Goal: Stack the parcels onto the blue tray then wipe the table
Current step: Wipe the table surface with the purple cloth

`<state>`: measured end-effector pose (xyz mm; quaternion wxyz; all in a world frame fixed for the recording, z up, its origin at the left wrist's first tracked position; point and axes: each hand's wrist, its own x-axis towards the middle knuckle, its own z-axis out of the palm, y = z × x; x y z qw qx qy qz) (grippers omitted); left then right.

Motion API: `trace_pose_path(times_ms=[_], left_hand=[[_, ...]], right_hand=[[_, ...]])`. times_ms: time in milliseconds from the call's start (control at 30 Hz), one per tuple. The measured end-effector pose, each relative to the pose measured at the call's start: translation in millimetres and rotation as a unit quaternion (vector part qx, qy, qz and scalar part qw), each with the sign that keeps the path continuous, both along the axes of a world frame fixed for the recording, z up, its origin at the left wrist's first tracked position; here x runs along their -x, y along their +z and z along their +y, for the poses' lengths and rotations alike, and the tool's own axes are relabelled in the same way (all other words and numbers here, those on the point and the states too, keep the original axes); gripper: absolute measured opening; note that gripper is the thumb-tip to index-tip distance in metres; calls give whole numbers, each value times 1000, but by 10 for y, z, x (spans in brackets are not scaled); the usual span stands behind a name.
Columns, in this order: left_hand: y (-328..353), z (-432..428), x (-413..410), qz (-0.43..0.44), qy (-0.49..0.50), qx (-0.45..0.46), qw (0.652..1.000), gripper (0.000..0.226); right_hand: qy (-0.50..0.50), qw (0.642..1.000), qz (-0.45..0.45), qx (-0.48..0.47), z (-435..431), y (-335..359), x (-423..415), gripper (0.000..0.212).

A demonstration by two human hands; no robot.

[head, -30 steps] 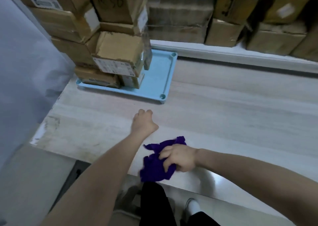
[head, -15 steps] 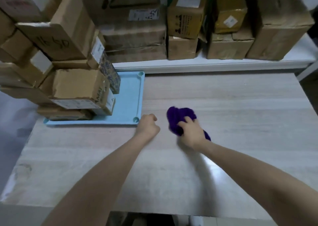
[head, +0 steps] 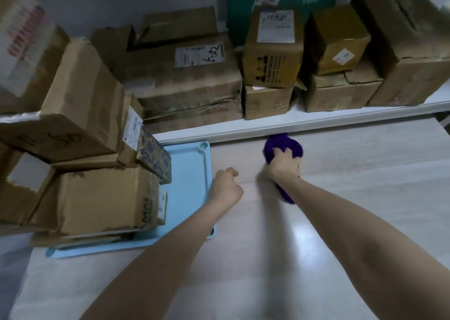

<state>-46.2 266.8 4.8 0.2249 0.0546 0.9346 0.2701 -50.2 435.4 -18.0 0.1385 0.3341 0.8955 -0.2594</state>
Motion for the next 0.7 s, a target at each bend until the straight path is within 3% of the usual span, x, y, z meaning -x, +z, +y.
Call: trace_pose_path(times_ms=[67,133,233,300,400,567,700], left_hand=[[-13,32,87,28,21,-16,999,46],[-24,69,130,54,40,-11,998,44],[-15,225,183,39,23,-1,999,38],[-6,355,202,26,-4,12,1000,38],[-7,652,216,30,-48,22,998,47],[-55,1322,72,-1,-90,30,995,54],[-89,1956,-66,-12,-121,37,992,55]], right_hand=[[197,979,57,-6,-316,-135,29,54],[368,927,67,-13,-468,-230,-65,43],[480,874,64,-48,-219,-179,-119,39],[475,871,78,-99,25,-115,-79,41],[390,906,75,-148,472,-81,-18,46],[194,968,34,-155,1482,-110,-193,50],[91,980,15,-174,2136,-135,-348,46]])
